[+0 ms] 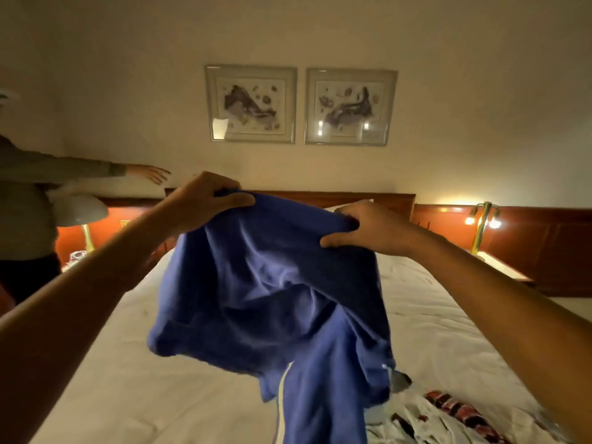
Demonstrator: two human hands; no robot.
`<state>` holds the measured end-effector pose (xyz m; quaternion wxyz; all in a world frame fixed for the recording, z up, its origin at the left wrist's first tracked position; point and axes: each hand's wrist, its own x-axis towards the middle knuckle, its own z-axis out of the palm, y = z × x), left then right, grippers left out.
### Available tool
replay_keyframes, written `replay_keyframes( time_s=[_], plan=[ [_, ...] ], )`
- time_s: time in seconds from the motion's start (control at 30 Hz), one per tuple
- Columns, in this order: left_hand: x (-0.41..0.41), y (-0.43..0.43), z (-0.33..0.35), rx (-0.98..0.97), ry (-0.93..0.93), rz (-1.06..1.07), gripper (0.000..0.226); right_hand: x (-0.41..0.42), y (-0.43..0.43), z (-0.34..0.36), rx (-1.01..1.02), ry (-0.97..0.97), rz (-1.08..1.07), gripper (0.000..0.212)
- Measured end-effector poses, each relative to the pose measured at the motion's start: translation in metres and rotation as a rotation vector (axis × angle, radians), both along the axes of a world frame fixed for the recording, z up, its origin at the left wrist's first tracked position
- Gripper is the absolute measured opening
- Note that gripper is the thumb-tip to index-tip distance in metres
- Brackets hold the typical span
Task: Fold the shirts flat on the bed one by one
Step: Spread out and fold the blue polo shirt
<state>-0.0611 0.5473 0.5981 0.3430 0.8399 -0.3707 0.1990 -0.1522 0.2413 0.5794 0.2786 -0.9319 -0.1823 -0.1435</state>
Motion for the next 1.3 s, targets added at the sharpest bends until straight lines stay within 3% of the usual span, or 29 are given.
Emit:
replay_keyframes(
  time_s=[0.13, 0.23, 0.27, 0.37, 0.5, 0.67, 0.73, 0.93, 1.17, 1.3],
  plan=[
    [-0.023, 0.098, 0.025, -0.002, -0.121, 0.037, 0.045, -0.017, 0.082, 0.009, 0.111, -0.068, 0.062, 0.023],
    [-0.032, 0.152, 0.026, 0.017, -0.132, 0.025, 0.036, -0.025, 0.13, 0.004, 0.209, -0.018, 0.072, 0.015],
    [-0.033, 0.165, 0.023, 0.028, -0.142, 0.033, 0.037, -0.026, 0.142, 0.001, 0.211, -0.01, 0.059, 0.021],
    [-0.037, 0.197, 0.012, 0.06, -0.181, 0.05, 0.044, -0.034, 0.17, -0.008, 0.119, -0.014, -0.012, 0.036],
    [-0.042, 0.229, 0.001, 0.123, -0.189, 0.075, 0.05, -0.048, 0.184, -0.017, -0.019, 0.033, -0.116, 0.037],
    [-0.053, 0.244, 0.004, 0.068, -0.186, 0.018, 0.05, -0.061, 0.192, -0.022, 0.371, 0.151, -0.011, 0.041],
    [-0.056, 0.244, 0.013, 0.061, -0.185, 0.031, 0.044, -0.061, 0.194, -0.018, 0.438, 0.13, 0.024, 0.038],
    [-0.075, 0.223, 0.024, 0.053, -0.109, 0.104, 0.047, -0.065, 0.173, 0.014, 0.096, 0.03, 0.023, 0.017],
    [-0.107, 0.15, 0.021, 0.064, -0.078, 0.159, 0.052, -0.079, 0.08, 0.031, -0.072, -0.114, 0.025, 0.068],
    [-0.116, 0.116, 0.026, 0.037, -0.071, 0.17, 0.045, -0.088, 0.033, 0.042, -0.083, -0.142, 0.012, 0.071]
  ],
)
